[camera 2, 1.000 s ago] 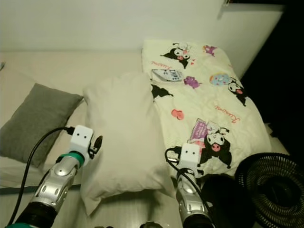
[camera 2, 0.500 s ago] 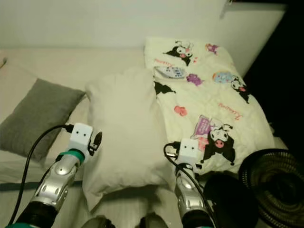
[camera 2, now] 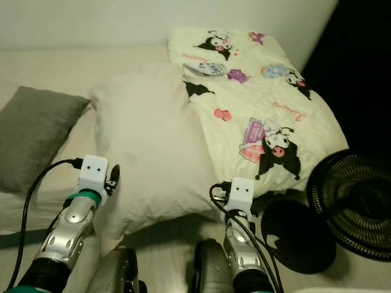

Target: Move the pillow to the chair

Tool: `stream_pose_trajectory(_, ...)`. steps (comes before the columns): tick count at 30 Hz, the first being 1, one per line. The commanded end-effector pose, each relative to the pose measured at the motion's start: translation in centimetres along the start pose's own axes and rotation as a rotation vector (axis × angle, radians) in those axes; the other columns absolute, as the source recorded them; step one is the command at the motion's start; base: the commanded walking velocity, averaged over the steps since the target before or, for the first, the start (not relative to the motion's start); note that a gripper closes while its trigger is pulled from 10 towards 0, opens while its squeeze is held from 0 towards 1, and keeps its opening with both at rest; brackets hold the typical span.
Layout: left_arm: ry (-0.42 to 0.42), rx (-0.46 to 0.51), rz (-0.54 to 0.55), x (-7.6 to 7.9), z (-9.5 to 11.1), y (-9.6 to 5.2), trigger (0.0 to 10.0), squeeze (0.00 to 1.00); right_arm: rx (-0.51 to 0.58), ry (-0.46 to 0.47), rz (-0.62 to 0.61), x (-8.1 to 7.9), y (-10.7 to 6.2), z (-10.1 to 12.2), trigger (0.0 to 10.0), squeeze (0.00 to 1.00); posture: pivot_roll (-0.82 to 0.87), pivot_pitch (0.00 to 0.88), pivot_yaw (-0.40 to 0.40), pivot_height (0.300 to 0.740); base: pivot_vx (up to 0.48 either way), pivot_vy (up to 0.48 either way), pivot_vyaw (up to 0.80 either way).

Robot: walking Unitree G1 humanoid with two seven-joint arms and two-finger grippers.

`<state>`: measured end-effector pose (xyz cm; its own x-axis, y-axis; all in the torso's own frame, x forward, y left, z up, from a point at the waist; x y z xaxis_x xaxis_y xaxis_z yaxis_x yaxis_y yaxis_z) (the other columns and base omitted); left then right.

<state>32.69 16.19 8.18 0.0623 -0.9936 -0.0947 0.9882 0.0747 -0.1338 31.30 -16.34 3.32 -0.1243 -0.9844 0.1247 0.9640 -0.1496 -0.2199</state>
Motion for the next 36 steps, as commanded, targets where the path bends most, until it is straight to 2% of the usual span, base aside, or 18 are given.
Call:
stream_pose_trajectory(1, -0.005, -0.018, 0.023, -0.3, -0.4, -0.1, 10.0, 0.00, -0.004, -0.003, 0.010, -0.1, 0.1, 0.0, 10.0, 0.00, -0.07, 0.044, 0.032, 0.611, 0.000, 0.000, 0.00)
stream_pose_trajectory(9, -0.029, 0.038, 0.110, -1.4, 0.3, -0.2, 10.0, 0.00, 0.028, 0.010, 0.035, -0.8, 1.5, 2.1, 10.0, 0.00, -0.06, 0.057, 0.016, 0.592, 0.000, 0.000, 0.00)
stream_pose_trajectory(14, -0.128, 0.074, 0.107, -1.8, 0.8, -0.2, 10.0, 0.00, 0.045, 0.075, 0.035, -1.3, 2.4, 3.8, 10.0, 0.00, -0.05, 0.082, -0.008, 0.592, 0.000, 0.000, 0.00)
stream_pose_trajectory(15, -0.171, 0.095, 0.072, -1.7, 0.9, -0.2, 10.0, 0.67, 0.041, 0.112, 0.044, -1.5, 2.8, 4.3, 10.0, 0.00, -0.05, 0.091, -0.008, 0.592, 0.000, 0.000, 0.00)
stream_pose_trajectory(16, -0.171, 0.095, 0.072, -1.7, 0.9, -0.2, 10.0, 0.67, 0.041, 0.112, 0.044, -1.5, 2.8, 4.3, 10.0, 0.00, -0.05, 0.091, -0.008, 0.592, 0.000, 0.000, 0.00)
stream_pose_trajectory(17, -0.194, 0.109, 0.042, -1.6, 0.8, -0.3, 10.0, 1.00, 0.041, 0.141, 0.058, -1.8, 3.1, 4.9, 10.0, 0.00, -0.05, 0.111, -0.011, 0.592, 0.000, 0.000, 0.00)
stream_pose_trajectory(18, -0.194, 0.109, 0.042, -1.6, 0.8, -0.3, 10.0, 1.00, 0.041, 0.141, 0.058, -1.8, 3.1, 4.9, 10.0, 0.00, -0.05, 0.111, -0.011, 0.592, 0.000, 0.000, 0.00)
stream_pose_trajectory(20, -0.205, 0.137, 0.013, -1.7, 0.8, -0.5, 10.0, 1.00, 0.052, 0.226, 0.107, -2.6, 3.6, 6.2, 10.0, 0.00, -0.05, 0.133, -0.014, 0.592, 0.000, 0.000, 0.00)
stream_pose_trajectory(21, -0.220, 0.147, 0.032, -2.3, 0.6, -0.6, 10.0, 1.00, 0.061, 0.287, 0.138, -3.1, 3.9, 7.0, 10.0, 0.61, -0.05, 0.145, -0.018, 0.592, 0.000, 0.000, 0.00)
stream_pose_trajectory(22, -0.233, 0.154, 0.047, -2.8, 0.6, -0.6, 10.0, 1.00, 0.068, 0.329, 0.158, -3.4, 4.0, 7.5, 10.0, 0.61, -0.05, 0.145, -0.018, 0.592, 0.000, 0.000, 0.00)
stream_pose_trajectory(23, -0.256, 0.161, 0.076, -3.6, 0.4, -0.6, 10.0, 1.00, 0.075, 0.395, 0.178, -3.6, 4.1, 8.1, 10.0, 1.00, -0.05, 0.165, -0.027, 0.592, 0.000, 0.000, 0.00)
stream_pose_trajectory(24, -0.291, 0.161, 0.106, -4.4, 0.1, -0.6, 10.0, 1.00, 0.070, 0.464, 0.197, -3.9, 4.3, 8.4, 10.0, 1.00, -0.05, 0.175, -0.029, 0.592, 0.000, 0.000, 0.00)
stream_pose_trajectory(25, -0.291, 0.161, 0.106, -4.4, 0.1, -0.6, 10.0, 1.00, 0.070, 0.464, 0.197, -3.9, 4.3, 8.4, 10.0, 1.00, -0.05, 0.175, -0.029, 0.592, 0.000, 0.000, 0.00)
stream_pose_trajectory(27, -0.336, 0.157, 0.149, -5.6, -0.3, -0.6, 10.0, 1.00, 0.060, 0.543, 0.229, -4.3, 4.4, 8.8, 10.0, 1.00, -0.05, 0.194, -0.033, 0.592, 0.000, 0.000, 0.00)
stream_pose_trajectory(28, -0.336, 0.157, 0.149, -5.6, -0.3, -0.6, 10.0, 1.00, 0.060, 0.543, 0.229, -4.3, 4.4, 8.8, 10.0, 1.00, -0.05, 0.194, -0.033, 0.592, 0.000, 0.000, 0.00)
stream_pose_trajectory(32, -0.370, 0.168, 0.195, -7.4, -0.6, -0.6, 10.0, 1.00, 0.054, 0.547, 0.293, -5.3, 4.4, 9.0, 10.0, 1.00, -0.05, 0.216, -0.041, 0.592, 0.000, 0.000, 0.00)
stream_pose_trajectory(34, -0.355, 0.218, 0.187, -8.5, -0.1, -0.8, 10.0, 1.00, 0.061, 0.556, 0.329, -5.9, 4.3, 9.0, 10.0, 1.00, -0.04, 0.232, -0.056, 0.592, 0.000, 0.000, 0.00)
stream_pose_trajectory(36, -0.355, 0.226, 0.184, -8.7, 0.0, -0.8, 10.0, 1.00, 0.063, 0.561, 0.334, -5.9, 4.3, 9.0, 10.0, 1.00, -0.04, 0.232, -0.056, 0.592, 0.000, 0.000, 0.00)
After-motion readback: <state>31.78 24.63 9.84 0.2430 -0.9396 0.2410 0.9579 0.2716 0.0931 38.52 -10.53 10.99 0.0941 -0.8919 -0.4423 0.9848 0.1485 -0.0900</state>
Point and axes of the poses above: a point about 5 cm out from each wrist's last joint towards the gripper, its own y axis pointing out of the wrist towards the gripper, its own z axis along the axis of the wrist's last joint, x = y × z, the point moved 1 cm from there along y, pointing out of the wrist towards the gripper, and after that the axes turned 8 degrees about -y, right-handed, at the moved point
